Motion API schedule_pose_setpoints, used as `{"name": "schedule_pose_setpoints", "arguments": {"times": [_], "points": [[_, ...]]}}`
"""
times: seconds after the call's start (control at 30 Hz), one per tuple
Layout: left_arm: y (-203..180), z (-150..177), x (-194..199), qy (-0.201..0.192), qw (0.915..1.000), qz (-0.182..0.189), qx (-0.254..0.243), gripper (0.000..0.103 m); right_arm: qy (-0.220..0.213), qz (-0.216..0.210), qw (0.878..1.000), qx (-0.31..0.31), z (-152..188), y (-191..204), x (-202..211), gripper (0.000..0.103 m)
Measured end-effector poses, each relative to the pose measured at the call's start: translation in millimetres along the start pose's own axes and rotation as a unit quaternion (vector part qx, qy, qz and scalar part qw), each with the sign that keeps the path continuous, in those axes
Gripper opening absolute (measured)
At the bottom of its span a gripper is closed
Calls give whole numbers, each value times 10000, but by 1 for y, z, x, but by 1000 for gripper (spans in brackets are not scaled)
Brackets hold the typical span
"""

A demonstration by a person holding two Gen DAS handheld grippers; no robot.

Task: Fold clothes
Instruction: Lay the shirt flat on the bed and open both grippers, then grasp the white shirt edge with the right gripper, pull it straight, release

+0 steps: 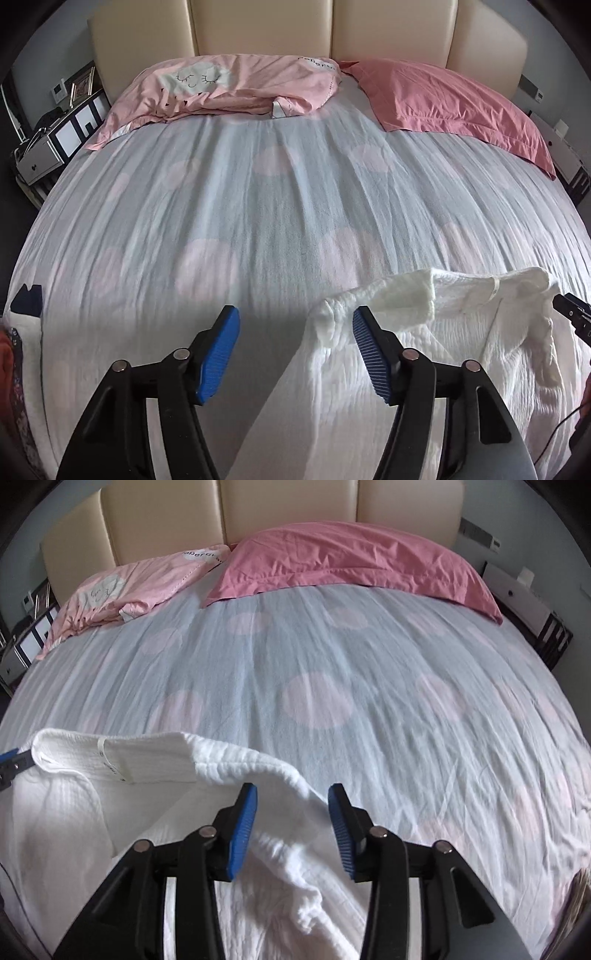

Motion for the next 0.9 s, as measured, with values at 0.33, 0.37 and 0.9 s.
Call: {"name": "schedule_pose_setpoints", "arguments": {"times": [0.33,0.37,0.9], "points": [[31,87,105,157,9997,25,163,72,388,-298,9966,-659,88,-91,83,42],[32,103,111,224,9997,26,131,72,445,-283,9965,-642,104,-101,91,42],[36,273,177,380,9930,204,1103,72,1827,-240,9739,-1322,332,-212,156,42]]}}
Point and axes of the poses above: each gripper's, at about its wrist camera, not at the fingertips, and x roughly against the way its jaws point, y to its left, z to its underside, the point moved 6 cm from there along -x, roughly the way its jaws point, and after that the axes turned 5 degrees about z, right-handed, at the moved point
